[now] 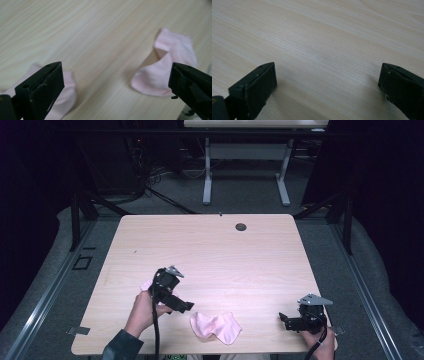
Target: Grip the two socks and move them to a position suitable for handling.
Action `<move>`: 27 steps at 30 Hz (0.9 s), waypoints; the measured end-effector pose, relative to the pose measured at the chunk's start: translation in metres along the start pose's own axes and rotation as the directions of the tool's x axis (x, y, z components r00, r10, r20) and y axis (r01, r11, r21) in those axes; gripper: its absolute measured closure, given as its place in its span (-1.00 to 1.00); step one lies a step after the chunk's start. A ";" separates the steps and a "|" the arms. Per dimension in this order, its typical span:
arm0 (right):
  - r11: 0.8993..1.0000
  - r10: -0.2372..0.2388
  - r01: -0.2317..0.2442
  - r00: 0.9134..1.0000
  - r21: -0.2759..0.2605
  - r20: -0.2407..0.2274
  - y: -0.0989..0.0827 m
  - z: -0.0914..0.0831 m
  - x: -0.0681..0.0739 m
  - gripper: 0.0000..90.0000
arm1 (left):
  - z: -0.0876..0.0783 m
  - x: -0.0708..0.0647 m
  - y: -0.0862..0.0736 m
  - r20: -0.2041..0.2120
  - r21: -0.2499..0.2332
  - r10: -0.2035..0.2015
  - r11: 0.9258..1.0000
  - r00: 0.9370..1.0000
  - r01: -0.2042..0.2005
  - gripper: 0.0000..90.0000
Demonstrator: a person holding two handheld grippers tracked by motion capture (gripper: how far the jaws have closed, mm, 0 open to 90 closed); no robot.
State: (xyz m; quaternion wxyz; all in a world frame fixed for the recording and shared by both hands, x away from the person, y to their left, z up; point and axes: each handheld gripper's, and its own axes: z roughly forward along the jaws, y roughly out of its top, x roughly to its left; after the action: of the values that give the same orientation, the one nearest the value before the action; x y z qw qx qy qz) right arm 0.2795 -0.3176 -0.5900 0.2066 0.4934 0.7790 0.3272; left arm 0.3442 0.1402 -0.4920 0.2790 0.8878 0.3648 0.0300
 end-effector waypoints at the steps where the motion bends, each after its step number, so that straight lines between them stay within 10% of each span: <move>1: 1.000 -0.001 0.001 1.000 -0.002 0.001 0.000 0.000 0.000 -0.98 | -0.002 0.007 -0.003 -0.007 0.000 -0.016 1.000 1.000 0.016 -1.00; 5: 1.000 0.000 0.000 1.000 0.000 0.000 0.000 0.000 0.000 -0.98 | -0.006 0.039 -0.015 -0.039 0.014 -0.100 0.995 0.994 0.101 -1.00; 17: 1.000 0.001 -0.001 1.000 -0.003 0.002 0.000 0.000 0.000 -0.98 | 0.021 0.092 -0.047 -0.183 0.075 -0.285 0.950 0.941 0.302 -0.46; 27: 1.000 -0.006 0.006 1.000 0.000 0.007 0.001 0.001 0.000 -0.98 | 0.024 0.089 -0.051 -0.264 0.075 -0.212 0.968 0.941 0.240 0.18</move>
State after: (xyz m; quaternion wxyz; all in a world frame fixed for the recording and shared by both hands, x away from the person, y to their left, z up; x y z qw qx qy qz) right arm 0.2807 -0.3174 -0.5899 0.2103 0.4922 0.7796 0.3251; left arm 0.3832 0.2171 -0.5523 0.1840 0.8424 0.4981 0.0916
